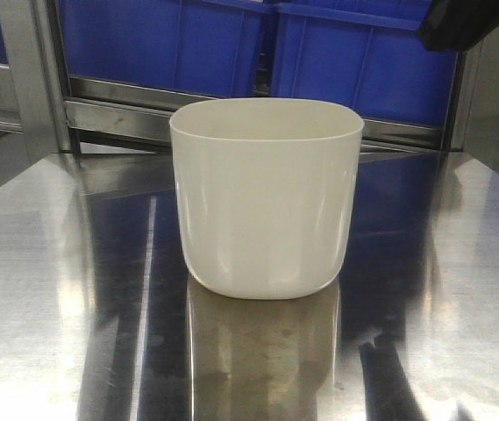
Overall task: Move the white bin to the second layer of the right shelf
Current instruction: 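Lower the right gripper into the white bin and close on its rim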
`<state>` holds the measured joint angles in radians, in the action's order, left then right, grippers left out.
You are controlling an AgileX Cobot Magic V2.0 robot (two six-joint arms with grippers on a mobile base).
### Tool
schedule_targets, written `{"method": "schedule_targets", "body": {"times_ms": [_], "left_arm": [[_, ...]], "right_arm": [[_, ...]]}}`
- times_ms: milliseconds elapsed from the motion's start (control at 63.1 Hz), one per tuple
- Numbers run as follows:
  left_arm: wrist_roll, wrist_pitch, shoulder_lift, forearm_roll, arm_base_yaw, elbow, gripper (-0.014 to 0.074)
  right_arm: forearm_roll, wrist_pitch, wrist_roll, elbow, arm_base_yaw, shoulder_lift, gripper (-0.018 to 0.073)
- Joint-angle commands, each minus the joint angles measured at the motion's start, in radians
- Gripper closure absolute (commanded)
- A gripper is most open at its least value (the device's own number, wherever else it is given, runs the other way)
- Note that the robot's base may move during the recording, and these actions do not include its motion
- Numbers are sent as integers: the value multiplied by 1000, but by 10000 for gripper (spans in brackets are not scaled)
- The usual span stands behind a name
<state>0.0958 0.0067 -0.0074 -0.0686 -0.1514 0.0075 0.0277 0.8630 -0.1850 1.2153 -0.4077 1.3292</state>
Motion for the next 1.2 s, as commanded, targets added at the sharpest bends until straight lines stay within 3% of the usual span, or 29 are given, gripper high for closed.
{"method": "schedule_targets", "body": {"times_ms": [0, 63, 127, 348, 729, 1188], "left_arm": [[-7, -86, -13, -5, -2, 33, 512], [-7, -86, -13, -5, -2, 33, 512], [-7, -86, -13, -5, -2, 33, 512], [-7, -86, -13, -5, -2, 33, 512], [-7, -86, -13, -5, -2, 33, 512], [-7, -86, -13, -5, -2, 33, 512]], "right_arm": [[6, -49, 29, 39, -1, -27, 172], [34, -39, 29, 39, -1, -27, 50], [63, -39, 29, 39, -1, -27, 13], [99, -82, 29, 41, -1, -19, 43], [140, 9, 29, 148, -2, 119, 43], [131, 13, 29, 209, -77, 224, 43]]}}
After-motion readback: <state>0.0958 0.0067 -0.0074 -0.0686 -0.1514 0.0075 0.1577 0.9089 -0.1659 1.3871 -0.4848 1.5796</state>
